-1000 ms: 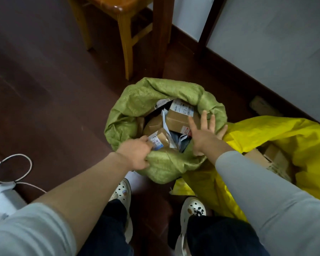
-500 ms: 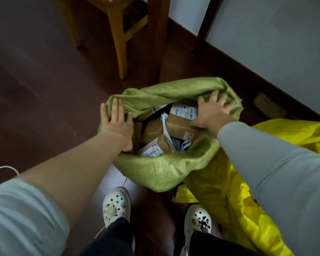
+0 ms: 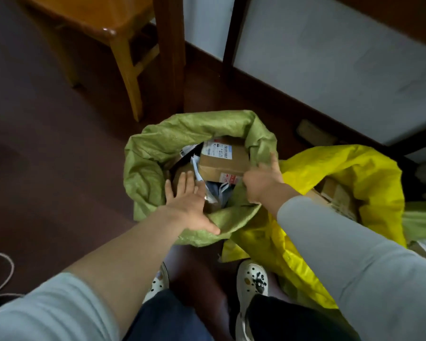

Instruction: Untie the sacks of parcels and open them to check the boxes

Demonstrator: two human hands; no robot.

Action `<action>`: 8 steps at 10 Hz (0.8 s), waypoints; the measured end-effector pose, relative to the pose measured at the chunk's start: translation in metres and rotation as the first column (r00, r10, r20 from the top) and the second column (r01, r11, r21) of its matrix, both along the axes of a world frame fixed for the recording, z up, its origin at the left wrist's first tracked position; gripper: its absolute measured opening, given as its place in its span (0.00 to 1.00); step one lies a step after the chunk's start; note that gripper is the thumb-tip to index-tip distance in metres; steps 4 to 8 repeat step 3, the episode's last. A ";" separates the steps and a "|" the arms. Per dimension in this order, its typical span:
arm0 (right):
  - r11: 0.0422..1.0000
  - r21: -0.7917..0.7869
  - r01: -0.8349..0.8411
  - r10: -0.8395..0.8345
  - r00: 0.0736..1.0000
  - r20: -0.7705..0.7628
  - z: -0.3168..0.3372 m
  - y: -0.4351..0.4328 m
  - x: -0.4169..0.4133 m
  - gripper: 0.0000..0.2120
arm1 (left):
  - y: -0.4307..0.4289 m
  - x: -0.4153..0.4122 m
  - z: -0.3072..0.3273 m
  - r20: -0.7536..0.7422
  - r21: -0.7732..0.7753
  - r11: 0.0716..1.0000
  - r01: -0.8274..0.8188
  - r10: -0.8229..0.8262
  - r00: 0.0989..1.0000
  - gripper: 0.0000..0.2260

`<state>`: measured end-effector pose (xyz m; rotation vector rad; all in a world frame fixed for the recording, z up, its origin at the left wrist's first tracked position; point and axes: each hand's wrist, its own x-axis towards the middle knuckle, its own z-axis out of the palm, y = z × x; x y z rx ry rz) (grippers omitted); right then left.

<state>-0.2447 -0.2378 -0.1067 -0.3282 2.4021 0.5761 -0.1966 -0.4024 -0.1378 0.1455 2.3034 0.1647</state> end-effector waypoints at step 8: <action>0.746 -0.643 0.173 -0.308 0.946 -0.103 0.127 0.017 0.072 0.13 | 0.006 0.053 0.110 -0.169 0.336 0.917 -0.213 0.282 0.945 0.19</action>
